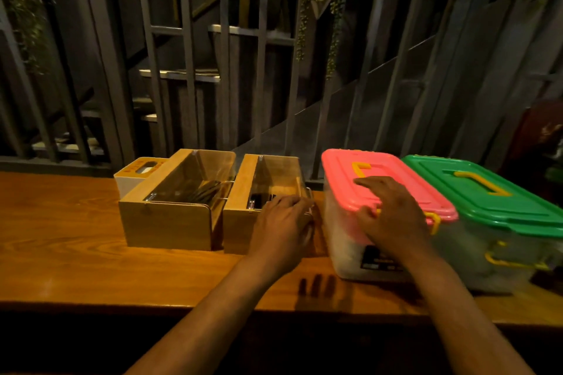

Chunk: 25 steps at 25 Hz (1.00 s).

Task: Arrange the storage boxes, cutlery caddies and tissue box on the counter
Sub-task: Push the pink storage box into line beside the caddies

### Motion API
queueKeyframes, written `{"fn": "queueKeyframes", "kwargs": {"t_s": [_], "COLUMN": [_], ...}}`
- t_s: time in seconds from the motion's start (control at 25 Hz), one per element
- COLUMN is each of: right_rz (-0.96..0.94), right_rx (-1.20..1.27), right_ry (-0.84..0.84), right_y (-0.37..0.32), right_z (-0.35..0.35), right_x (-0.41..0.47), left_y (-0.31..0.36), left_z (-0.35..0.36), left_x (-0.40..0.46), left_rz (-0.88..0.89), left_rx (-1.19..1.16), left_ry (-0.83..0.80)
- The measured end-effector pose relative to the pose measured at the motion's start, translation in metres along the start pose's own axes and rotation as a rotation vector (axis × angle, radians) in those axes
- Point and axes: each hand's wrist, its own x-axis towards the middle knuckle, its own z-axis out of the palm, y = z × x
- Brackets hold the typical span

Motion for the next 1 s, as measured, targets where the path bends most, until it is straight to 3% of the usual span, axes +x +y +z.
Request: {"fn": "queueKeyframes", "kwargs": {"t_s": [0.08,0.16,0.28,0.44,0.64,1.0], "right_rz": [0.084,0.141,0.076,-0.045,-0.055,-0.117], "right_rx": [-0.057,-0.145,-0.264,-0.286,-0.21,-0.113], "right_ry": [-0.05,-0.209,-0.368,-0.342,-0.234,-0.162], "right_y": [0.051,0.094,0.133,0.159,0.16,0.162], "right_z": [-0.026,-0.043,-0.045,-0.036,-0.024,-0.015], "right_x": [0.001,0.0,-0.006,0.004,0.002,0.011], "left_y": [0.029,0.057,0.09,0.106,0.116,0.103], "left_z": [0.013,0.033,0.064,0.088,0.097,0.105], "left_x": [0.007,0.016,0.031,0.044,0.039,0.044], "left_rz": [0.029,0.016,-0.026,-0.088,-0.134,-0.135], "left_rx": [-0.006,-0.002,0.066,0.17,0.225,0.253], "left_ry": [0.022,0.009,-0.084,-0.084,0.081,0.149]}}
